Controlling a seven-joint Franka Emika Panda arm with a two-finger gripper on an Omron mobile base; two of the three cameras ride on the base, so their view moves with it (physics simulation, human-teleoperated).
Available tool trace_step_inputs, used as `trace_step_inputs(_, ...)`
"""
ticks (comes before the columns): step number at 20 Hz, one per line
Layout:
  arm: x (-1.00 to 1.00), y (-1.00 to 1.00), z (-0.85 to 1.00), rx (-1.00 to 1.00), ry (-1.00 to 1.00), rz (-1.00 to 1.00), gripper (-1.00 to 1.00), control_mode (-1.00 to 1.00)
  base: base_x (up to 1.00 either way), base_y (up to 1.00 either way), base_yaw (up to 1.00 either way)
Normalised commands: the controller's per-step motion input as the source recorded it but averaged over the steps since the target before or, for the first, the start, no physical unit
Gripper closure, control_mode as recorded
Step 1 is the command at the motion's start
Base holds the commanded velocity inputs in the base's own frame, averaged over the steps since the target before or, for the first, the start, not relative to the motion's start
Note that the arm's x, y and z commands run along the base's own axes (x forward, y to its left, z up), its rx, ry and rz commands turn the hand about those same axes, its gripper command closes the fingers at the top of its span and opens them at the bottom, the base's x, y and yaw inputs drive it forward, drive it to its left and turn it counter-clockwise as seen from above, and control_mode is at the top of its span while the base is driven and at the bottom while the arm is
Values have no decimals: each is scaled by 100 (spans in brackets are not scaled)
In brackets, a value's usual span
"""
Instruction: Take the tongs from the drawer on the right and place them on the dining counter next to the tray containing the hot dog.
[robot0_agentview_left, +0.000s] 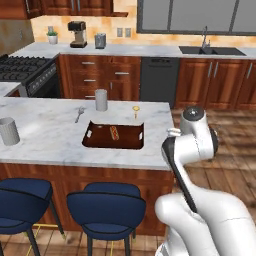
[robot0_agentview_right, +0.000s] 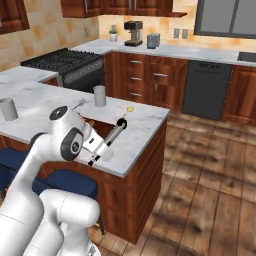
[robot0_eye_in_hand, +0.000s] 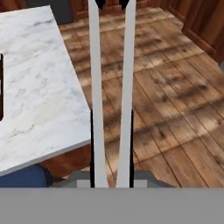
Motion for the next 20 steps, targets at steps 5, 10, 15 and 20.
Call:
trace_step_inputs(5, 49, 49, 37, 29, 32, 28, 100, -100, 0, 0, 0)
trace_step_inputs(10, 26, 45, -1, 8, 28, 20, 100, -100, 0, 0, 0)
trace_step_inputs(15, 12, 15, -10, -3, 0, 0, 100, -100, 0, 0, 0)
trace_step_inputs(20, 73, 42, -30, -1, 0, 0, 100, -100, 0, 0, 0)
